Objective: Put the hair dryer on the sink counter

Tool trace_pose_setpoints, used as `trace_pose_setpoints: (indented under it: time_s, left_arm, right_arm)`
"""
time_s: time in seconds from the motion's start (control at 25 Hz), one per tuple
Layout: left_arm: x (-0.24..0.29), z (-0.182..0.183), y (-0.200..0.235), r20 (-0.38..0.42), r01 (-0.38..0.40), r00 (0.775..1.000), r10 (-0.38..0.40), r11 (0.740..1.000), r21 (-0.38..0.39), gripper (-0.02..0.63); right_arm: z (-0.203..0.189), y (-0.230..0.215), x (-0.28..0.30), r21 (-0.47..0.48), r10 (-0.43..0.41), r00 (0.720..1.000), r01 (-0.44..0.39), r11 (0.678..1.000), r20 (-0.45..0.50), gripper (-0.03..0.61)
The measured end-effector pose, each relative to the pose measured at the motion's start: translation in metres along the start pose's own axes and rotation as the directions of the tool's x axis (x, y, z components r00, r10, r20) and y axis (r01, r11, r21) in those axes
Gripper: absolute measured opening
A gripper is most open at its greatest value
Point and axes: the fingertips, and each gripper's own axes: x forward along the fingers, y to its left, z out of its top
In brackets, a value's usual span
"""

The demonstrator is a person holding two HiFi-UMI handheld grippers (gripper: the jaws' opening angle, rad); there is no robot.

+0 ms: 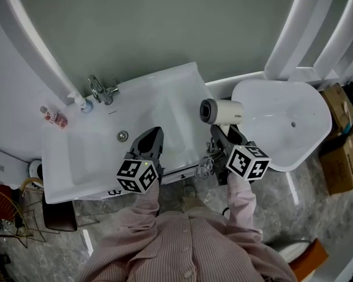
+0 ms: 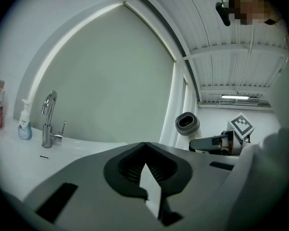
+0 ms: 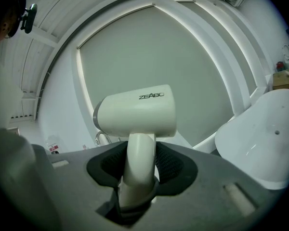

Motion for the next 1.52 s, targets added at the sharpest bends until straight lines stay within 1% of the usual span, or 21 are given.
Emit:
trace_pose_setpoints:
  time_s: [0.52,0.84,1.04,1.4,1.52]
  left_arm:
    - [0.083,-0.024,0.043,-0.061,-0.074,0.996,0.070,0.994,-0.078,-0.003]
    - [0.113,-0.060,0.064,-0.144,-0.112,0.985,0.091,0.983,-0.146,-0.003]
    - [0.121,-0.082,0.079,-0.210,-0.137,0.973,0.096,0.973,-0.187,-0.003]
    - [0.141,-0.120,0.095,-0.306,-0.164,0.949,0.076,0.948,-0.273,-0.003]
    - [0.143,-0.133,0.101,-0.332,-0.168,0.941,0.069,0.945,-0.280,-0.003]
  right_arm:
    - [0.008,-0.057,0.093,0.015,0.035,0.991,-0.034,0.999,-0.129,0.161]
    - [-0.019,-0.082,0.140,0.030,0.047,0.968,-0.041,0.999,-0.248,0.161]
    - [-0.041,-0.090,0.167,0.013,0.041,0.941,-0.039,0.999,-0.336,0.161]
    - [-0.087,-0.111,0.201,-0.016,-0.003,0.871,-0.006,1.000,-0.491,0.161]
    - [-0.101,-0.116,0.211,-0.042,-0.028,0.848,0.007,0.999,-0.529,0.161]
